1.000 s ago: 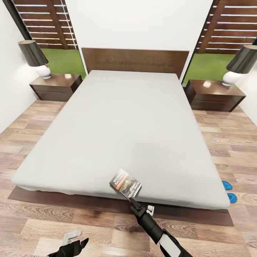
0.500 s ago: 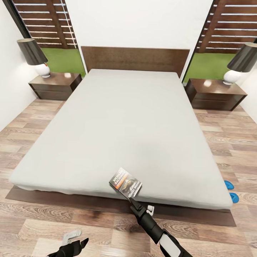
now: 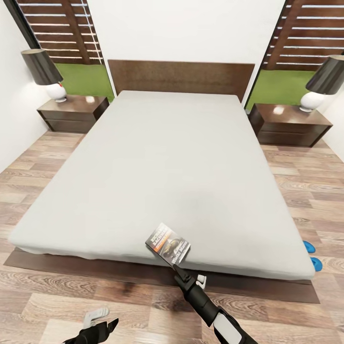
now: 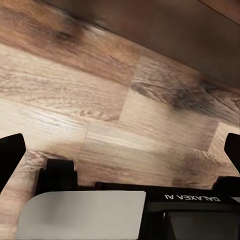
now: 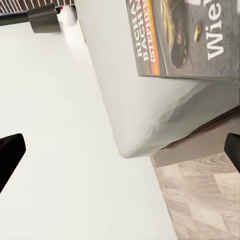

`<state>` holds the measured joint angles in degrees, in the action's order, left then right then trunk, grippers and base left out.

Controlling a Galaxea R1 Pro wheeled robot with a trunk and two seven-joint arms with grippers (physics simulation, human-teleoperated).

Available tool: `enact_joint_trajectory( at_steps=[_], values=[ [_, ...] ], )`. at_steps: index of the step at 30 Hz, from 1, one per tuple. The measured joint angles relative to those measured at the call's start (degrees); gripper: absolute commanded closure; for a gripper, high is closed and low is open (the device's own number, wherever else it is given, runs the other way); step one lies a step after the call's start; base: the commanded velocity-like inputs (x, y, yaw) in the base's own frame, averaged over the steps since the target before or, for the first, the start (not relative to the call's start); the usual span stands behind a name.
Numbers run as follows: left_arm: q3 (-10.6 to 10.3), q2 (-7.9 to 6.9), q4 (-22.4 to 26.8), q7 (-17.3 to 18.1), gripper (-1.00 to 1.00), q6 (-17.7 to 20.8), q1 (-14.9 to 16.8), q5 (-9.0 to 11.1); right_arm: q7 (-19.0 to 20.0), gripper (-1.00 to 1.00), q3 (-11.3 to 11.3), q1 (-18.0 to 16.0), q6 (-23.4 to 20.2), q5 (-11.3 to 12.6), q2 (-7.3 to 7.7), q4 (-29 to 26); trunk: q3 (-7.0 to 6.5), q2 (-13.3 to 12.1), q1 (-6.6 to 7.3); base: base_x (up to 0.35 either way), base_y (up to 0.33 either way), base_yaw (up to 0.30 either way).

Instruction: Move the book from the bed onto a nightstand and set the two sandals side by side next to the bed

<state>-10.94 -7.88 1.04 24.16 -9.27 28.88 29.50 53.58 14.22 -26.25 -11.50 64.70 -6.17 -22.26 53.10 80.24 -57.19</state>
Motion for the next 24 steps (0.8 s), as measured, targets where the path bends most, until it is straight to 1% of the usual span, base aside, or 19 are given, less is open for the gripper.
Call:
enact_joint_trajectory(
  at_steps=[24],
  values=[
    [-0.09, 0.06, 0.0, 0.0, -1.0, 0.0, 0.0, 0.0, 0.04, -1.0, -0.09, 0.0, -0.07, 0.0, 0.0, -0.01, 4.31, 9.63, -5.27, 0.0, 0.0, 0.0]
  ],
)
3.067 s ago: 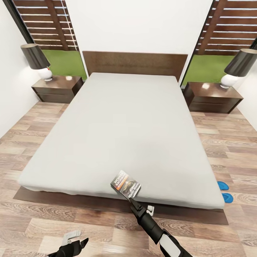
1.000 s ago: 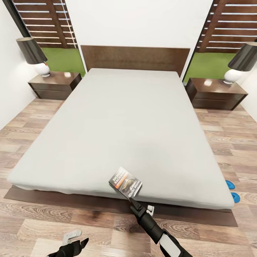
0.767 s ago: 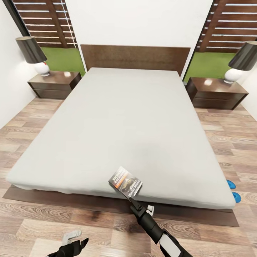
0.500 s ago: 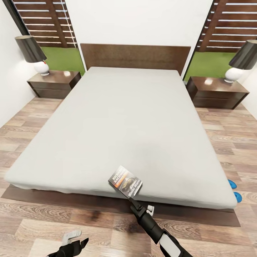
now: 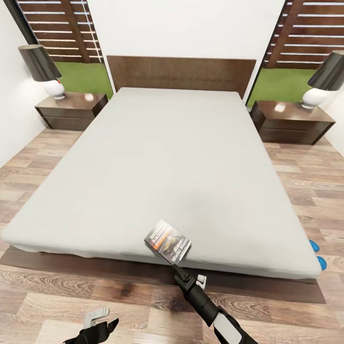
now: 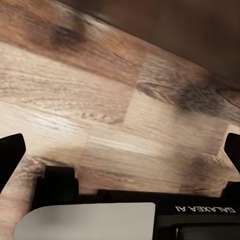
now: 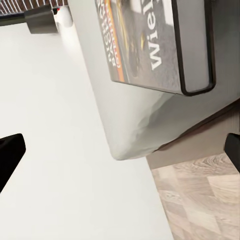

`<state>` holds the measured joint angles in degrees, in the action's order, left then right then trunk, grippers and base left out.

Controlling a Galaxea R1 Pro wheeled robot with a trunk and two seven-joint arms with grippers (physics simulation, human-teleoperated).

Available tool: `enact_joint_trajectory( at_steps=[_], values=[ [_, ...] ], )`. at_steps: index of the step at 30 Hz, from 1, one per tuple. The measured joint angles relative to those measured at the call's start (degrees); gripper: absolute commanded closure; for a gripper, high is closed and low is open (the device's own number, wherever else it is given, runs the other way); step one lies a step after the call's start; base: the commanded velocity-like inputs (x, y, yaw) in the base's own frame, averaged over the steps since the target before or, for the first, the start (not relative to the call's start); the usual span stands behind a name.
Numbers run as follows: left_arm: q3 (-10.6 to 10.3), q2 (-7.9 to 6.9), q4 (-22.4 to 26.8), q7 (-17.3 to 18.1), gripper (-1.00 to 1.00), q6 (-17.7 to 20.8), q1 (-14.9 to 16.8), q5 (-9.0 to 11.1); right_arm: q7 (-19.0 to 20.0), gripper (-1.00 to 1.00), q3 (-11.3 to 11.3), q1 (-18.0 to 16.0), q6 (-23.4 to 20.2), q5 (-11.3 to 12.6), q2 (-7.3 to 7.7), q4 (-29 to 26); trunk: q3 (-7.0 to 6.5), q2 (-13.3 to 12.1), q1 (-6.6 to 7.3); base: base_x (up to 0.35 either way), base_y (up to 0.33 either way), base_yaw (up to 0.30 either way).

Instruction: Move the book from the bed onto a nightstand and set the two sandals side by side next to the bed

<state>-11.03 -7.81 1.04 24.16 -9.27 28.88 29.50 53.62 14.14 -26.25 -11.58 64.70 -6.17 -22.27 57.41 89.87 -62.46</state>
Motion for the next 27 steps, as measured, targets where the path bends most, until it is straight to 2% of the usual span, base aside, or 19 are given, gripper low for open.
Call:
enact_joint_trajectory(
  at_steps=[13, 21, 27],
  values=[
    [0.07, 0.33, 0.0, 0.0, -1.0, 0.0, 0.0, 0.0, -0.01, -1.0, -0.09, 0.0, -0.01, 0.0, 0.02, -0.07, 2.33, 5.21, -2.86, 0.0, 0.0, 0.0],
    [0.09, 0.34, 0.0, 0.0, -1.0, 0.0, 0.0, 0.0, 0.01, -1.0, -0.09, 0.0, -0.01, 0.0, 0.01, -0.08, 2.34, 5.23, -2.86, 0.003, -0.001, 0.0],
    [0.09, 0.35, 0.0, 0.0, -1.0, 0.09, 0.0, 0.0, 0.0, -1.0, -0.09, 0.0, -0.01, 0.0, 0.01, -0.07, 2.34, 5.23, -2.85, 0.114, -0.093, 0.0]
  ],
)
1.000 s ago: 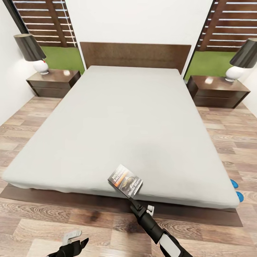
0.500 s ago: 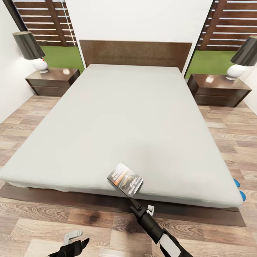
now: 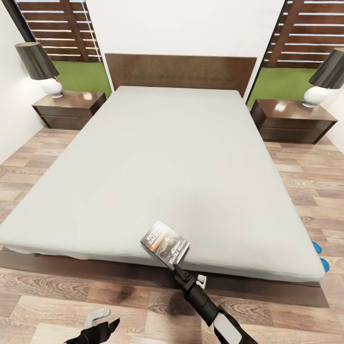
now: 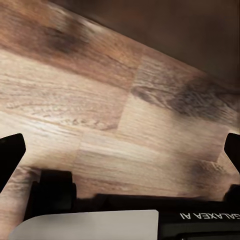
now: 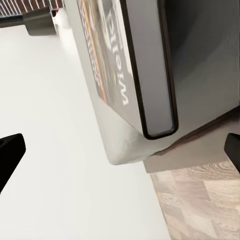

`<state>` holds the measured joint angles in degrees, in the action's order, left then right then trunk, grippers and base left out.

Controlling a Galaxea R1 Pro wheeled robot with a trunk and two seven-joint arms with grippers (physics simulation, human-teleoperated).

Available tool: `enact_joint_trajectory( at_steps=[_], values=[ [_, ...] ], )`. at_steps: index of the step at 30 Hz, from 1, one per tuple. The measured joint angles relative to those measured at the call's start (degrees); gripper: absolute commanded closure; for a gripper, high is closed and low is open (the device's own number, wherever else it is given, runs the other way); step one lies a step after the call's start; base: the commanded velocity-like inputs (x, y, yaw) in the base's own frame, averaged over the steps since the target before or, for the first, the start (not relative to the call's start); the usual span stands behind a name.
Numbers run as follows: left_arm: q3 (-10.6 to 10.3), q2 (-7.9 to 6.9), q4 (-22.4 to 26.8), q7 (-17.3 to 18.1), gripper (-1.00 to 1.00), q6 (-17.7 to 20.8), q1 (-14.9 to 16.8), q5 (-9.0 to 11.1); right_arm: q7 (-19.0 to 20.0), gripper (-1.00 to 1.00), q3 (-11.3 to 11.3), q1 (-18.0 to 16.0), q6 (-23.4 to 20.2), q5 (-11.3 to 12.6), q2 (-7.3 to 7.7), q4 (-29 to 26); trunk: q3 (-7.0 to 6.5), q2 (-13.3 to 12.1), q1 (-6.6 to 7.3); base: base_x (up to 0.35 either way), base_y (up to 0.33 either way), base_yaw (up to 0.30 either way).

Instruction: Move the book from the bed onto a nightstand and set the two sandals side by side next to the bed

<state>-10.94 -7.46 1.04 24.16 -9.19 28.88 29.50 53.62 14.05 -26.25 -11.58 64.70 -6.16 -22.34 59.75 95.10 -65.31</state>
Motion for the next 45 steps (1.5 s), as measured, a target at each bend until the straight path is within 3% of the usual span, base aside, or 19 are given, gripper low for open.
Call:
enact_joint_trajectory(
  at_steps=[34, 39, 45],
  values=[
    [0.0, 0.0, 0.0, 0.0, -1.0, 0.0, 0.0, 0.0, 0.0, -1.0, 0.0, 0.0, 0.0, 0.0, 0.01, 0.06, 0.0, 0.0, -0.01, 0.027, 0.014, 0.0],
    [0.0, 0.0, 0.0, 0.0, -1.0, 0.0, 0.0, 0.0, -0.01, -1.0, 0.0, 0.0, 0.0, 0.0, 0.01, 0.05, 0.89, 1.99, -1.1, 0.0, 0.0, 0.0],
    [0.0, 0.0, 0.0, 0.0, -1.0, 0.0, 0.0, 0.0, -0.01, -1.0, 0.0, 0.0, 0.0, 0.0, 0.0, 0.04, 0.9, 2.0, -1.11, 0.0, 0.0, 0.0]
  ],
)
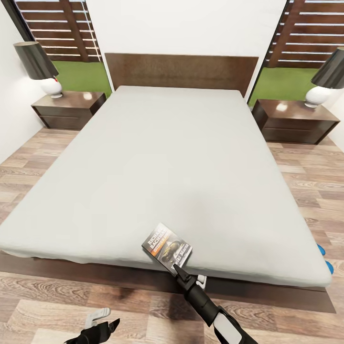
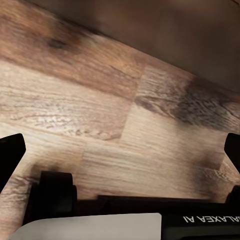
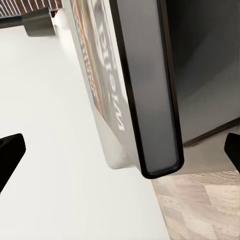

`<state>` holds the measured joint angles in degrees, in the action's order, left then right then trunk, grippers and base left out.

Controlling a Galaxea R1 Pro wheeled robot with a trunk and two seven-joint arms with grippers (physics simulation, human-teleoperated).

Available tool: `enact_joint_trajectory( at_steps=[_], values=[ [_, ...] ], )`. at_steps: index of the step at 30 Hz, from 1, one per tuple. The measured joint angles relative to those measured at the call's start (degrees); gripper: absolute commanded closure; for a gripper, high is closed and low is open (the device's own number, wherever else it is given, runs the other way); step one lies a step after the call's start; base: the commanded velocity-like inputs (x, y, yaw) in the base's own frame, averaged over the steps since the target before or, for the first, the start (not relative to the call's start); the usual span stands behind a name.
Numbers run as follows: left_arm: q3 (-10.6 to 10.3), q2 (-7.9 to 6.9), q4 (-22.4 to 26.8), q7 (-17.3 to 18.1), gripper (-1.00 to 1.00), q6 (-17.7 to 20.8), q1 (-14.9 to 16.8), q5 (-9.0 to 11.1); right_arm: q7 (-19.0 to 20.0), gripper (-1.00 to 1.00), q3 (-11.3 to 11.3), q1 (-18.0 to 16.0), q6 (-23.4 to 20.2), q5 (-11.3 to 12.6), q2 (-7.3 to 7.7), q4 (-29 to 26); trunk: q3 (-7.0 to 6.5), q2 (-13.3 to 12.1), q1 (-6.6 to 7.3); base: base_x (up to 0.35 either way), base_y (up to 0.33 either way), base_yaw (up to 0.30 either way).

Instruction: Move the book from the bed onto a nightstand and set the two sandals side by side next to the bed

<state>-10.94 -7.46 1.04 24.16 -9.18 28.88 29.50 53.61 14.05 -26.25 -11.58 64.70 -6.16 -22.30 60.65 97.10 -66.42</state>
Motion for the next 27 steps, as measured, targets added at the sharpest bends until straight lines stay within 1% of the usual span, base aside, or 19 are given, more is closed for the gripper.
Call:
enact_joint_trajectory(
  at_steps=[3, 10, 25, 26, 27],
  values=[
    [0.0, 0.0, 0.0, 0.0, -1.0, 0.0, 0.0, 0.0, 0.01, -1.0, 0.0, 0.0, 0.0, 0.0, -0.01, 0.0, 0.0, 0.0, 0.0, 0.0, 0.0, 0.0],
    [0.0, 0.0, 0.0, 0.0, -1.0, 0.0, 0.0, 0.0, 0.02, -1.0, 0.0, 0.0, 0.0, 0.0, 0.01, -0.02, 0.0, 0.0, 0.01, 0.109, 0.0, 0.0],
    [0.0, 0.0, 0.0, 0.0, -1.0, 0.0, 0.0, 0.0, 0.06, -1.0, 0.0, 0.0, 0.0, 0.0, 0.0, -0.1, 0.0, 0.0, 0.0, 0.005, 0.0, 0.0],
    [0.0, 0.0, 0.0, 0.0, -1.0, 0.0, 0.0, 0.0, 0.06, 1.0, 0.0, 0.0, 0.0, 0.0, -0.01, -0.12, 0.0, 0.0, 0.0, 0.0, 0.0, 0.0],
    [0.0, 0.0, 0.0, 0.0, -1.0, 0.0, 0.0, 0.0, 0.06, 1.0, 0.0, 0.0, -0.01, 0.02, -0.01, -0.13, 0.0, 0.0, 0.0, 0.0, 0.0, 0.0]
  ],
)
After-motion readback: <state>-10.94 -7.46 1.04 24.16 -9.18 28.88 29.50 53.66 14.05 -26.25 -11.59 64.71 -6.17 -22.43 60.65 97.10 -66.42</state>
